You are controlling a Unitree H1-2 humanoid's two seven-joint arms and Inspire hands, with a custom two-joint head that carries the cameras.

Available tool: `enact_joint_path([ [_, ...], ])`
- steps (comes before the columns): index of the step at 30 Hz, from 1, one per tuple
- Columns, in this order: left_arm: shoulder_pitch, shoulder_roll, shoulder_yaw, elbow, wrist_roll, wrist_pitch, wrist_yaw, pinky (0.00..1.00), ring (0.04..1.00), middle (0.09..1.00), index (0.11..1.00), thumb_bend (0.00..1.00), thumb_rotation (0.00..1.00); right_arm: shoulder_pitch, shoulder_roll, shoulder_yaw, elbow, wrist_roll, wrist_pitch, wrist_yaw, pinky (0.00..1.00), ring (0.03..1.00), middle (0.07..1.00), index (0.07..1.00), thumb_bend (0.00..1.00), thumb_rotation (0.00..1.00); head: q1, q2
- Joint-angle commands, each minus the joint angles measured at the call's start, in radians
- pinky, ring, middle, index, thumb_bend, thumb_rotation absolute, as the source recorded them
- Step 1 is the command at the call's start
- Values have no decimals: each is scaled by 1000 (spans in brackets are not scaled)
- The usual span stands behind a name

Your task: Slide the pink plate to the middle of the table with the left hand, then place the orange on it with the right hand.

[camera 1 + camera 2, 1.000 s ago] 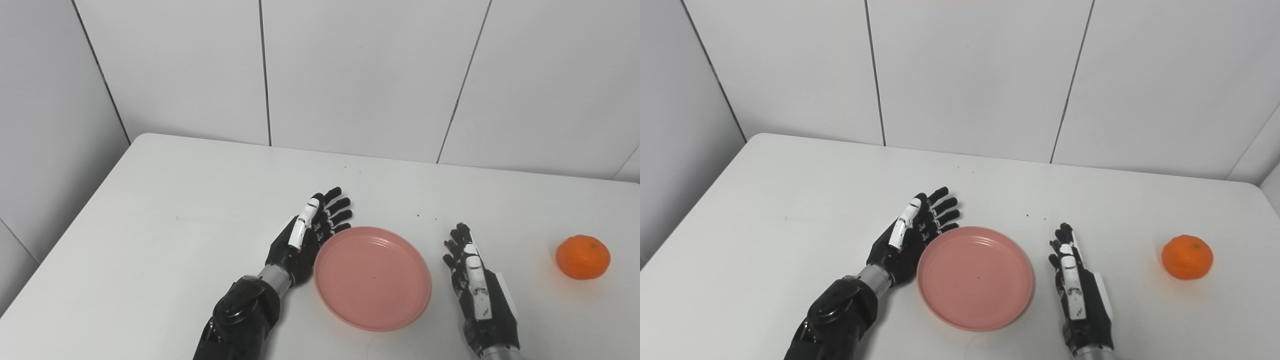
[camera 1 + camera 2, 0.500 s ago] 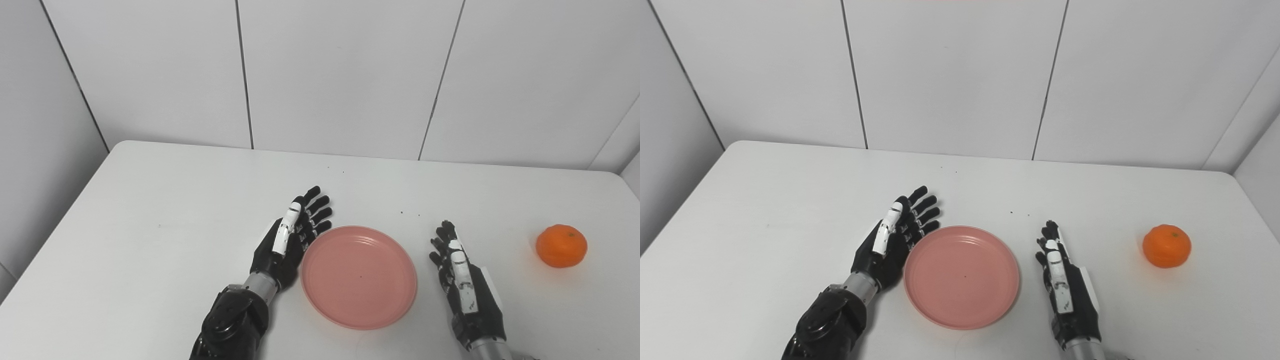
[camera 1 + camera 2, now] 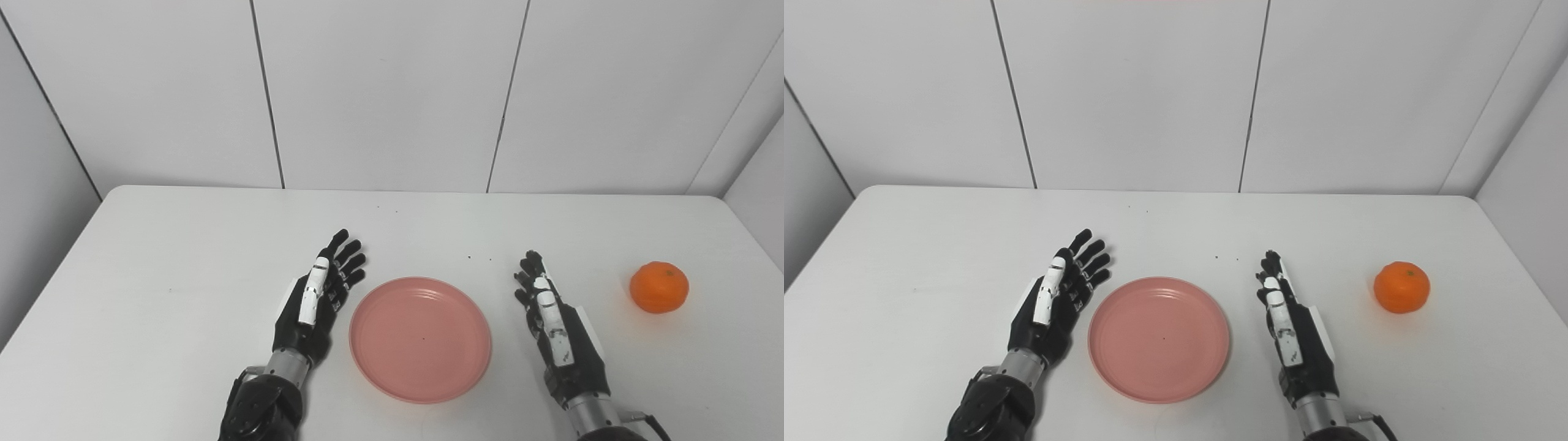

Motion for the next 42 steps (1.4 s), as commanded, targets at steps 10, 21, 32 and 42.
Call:
enact_joint_path([
  [10,16,28,16,48,-1,-63,-10,937,923,934,935,371,1000,-109,-125,-45,-183,-200,108,-42,920,921,931,930,505,841,-126,-69],
  [21,-10,49,66,122,-81,-59,-54,959,937,943,942,304,1000,-164,-226,-73,-228,-512,143,-99,786,847,861,876,572,808,-228,-122],
  [32,-28,89,81,156,-113,-39,-78,991,961,968,969,286,1000,-205,-222,-149,-192,-559,150,-137,784,831,849,885,685,476,-306,-150],
  [42,-38,110,85,178,-120,-47,-104,1000,982,992,991,297,1000,-180,-291,-150,-71,-746,127,-189,716,826,872,901,802,464,-335,-138],
])
